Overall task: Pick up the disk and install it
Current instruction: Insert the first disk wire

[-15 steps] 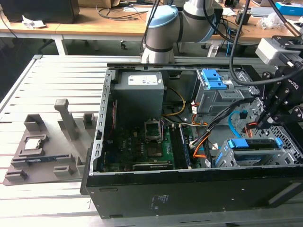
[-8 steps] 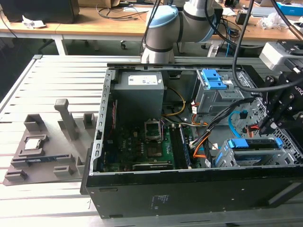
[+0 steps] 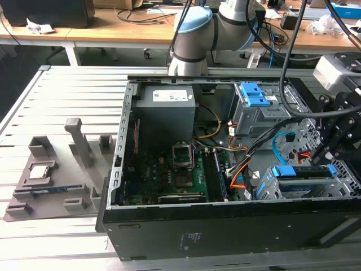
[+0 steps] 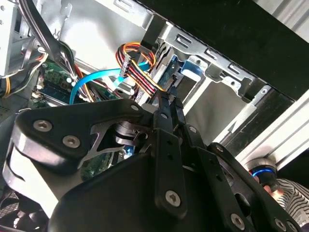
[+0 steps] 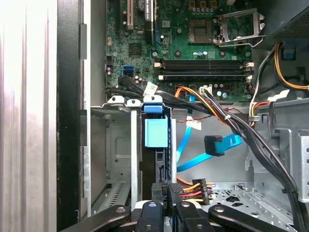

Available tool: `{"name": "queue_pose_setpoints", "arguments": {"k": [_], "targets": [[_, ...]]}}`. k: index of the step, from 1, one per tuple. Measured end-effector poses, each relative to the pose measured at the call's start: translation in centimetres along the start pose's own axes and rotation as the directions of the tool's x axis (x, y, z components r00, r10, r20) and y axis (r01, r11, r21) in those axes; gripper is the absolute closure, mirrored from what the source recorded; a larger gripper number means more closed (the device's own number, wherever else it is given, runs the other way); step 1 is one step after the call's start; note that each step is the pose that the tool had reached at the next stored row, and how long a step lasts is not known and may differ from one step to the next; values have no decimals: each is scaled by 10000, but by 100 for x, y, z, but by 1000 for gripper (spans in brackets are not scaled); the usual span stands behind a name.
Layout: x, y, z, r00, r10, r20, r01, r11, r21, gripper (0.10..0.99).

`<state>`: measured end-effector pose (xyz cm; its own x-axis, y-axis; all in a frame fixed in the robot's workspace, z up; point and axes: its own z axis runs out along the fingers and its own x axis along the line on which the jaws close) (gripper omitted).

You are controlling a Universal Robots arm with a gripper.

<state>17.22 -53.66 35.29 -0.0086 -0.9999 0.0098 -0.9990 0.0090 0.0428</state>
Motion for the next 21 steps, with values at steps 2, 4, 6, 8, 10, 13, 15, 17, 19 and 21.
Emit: {"name": "queue_pose_setpoints", "arguments": {"k": [2, 4, 6, 8, 10, 13, 15, 17, 19, 21], "targets": [[1, 0, 12, 9999, 130, 23, -130, 9999, -2, 918], [1, -2, 28, 9994, 350, 32, -350, 9994, -4, 918], [0, -7, 52, 9992, 390, 35, -389, 9992, -10, 918], [0, -15, 65, 9992, 392, 34, -392, 9992, -15, 918], [0, -21, 77, 9992, 395, 33, -395, 9992, -20, 918], [0, -26, 98, 9992, 398, 30, -398, 9992, -24, 918], [0, -29, 115, 9992, 401, 32, -401, 9992, -24, 918], [4, -52, 139, 9992, 408, 33, -408, 9992, -27, 918], [7, -55, 144, 9992, 409, 35, -409, 9992, -26, 918], [12, -57, 152, 9992, 407, 35, -407, 9992, -24, 918]]}}
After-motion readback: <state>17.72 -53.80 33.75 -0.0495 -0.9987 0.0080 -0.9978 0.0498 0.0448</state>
